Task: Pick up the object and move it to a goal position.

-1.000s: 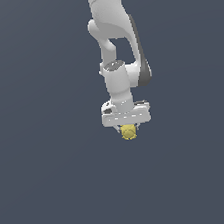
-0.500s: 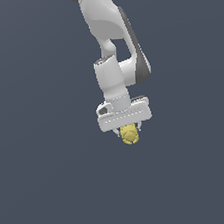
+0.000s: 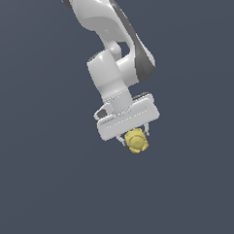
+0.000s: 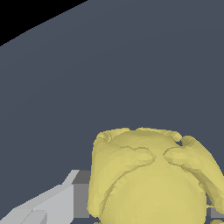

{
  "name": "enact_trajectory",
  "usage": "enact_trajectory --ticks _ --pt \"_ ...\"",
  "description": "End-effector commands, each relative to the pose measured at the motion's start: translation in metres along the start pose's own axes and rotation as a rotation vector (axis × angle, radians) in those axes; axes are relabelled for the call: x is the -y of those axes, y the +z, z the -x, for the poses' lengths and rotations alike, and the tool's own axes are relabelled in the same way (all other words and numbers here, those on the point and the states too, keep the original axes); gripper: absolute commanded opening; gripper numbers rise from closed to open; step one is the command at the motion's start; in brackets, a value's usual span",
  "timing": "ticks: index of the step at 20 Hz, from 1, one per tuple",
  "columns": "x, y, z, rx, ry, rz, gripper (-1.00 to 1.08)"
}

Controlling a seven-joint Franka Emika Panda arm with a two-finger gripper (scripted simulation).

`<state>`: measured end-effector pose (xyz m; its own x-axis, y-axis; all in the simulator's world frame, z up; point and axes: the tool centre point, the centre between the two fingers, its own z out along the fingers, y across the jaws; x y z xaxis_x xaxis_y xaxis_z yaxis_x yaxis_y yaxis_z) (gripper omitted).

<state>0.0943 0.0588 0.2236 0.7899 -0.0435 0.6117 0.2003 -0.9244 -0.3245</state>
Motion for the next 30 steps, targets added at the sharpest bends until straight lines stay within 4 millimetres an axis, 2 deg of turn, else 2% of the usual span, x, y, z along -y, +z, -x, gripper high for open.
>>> enact_trajectory --ticks 1,13,23,30 --pt "0.002 -0.007 -0.014 -0.036 -0.018 -0.027 -1.0" --pt "0.011 -0.054 -0.085 -0.225 -0.118 -0.175 -1.0" --pt "0.02 -0.115 -0.146 -0.422 -0.227 -0.337 -1.0" --pt "0.025 -0.155 -0.175 -0.535 -0.294 -0.441 -1.0"
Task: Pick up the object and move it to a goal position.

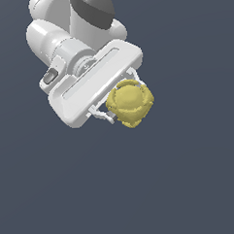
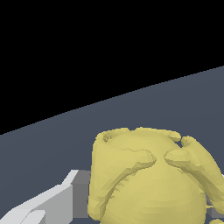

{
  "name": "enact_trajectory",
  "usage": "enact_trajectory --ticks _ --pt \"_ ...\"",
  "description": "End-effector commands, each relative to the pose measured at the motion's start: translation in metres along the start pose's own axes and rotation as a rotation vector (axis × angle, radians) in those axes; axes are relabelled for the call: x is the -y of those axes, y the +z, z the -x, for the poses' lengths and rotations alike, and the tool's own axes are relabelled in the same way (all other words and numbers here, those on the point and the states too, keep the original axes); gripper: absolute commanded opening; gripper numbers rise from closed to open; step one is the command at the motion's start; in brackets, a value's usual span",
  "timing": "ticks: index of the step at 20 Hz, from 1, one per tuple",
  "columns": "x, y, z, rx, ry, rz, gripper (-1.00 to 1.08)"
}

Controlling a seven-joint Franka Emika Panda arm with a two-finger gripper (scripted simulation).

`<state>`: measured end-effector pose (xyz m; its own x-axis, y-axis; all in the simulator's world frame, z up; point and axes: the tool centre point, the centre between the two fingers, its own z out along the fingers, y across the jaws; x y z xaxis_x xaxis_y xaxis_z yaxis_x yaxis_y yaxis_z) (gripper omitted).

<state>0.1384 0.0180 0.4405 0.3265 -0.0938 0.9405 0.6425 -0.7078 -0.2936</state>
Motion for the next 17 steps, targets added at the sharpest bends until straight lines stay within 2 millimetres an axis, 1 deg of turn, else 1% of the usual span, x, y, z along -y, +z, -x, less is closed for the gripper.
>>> enact_trajectory --ticks 1,5,9,12,17 --pt "0.003 -0.006 -0.014 -0.036 -0.021 -0.034 -1.0" --pt "0.007 -0.013 -0.03 -0.076 -0.045 -0.076 -1.0" --pt "0.01 -0.017 -0.039 -0.101 -0.059 -0.104 -1.0" --pt "0.011 -0.019 -0.042 -0.108 -0.063 -0.113 -1.0" --pt "0.011 -0.017 -0.04 -0.103 -0.06 -0.111 -1.0"
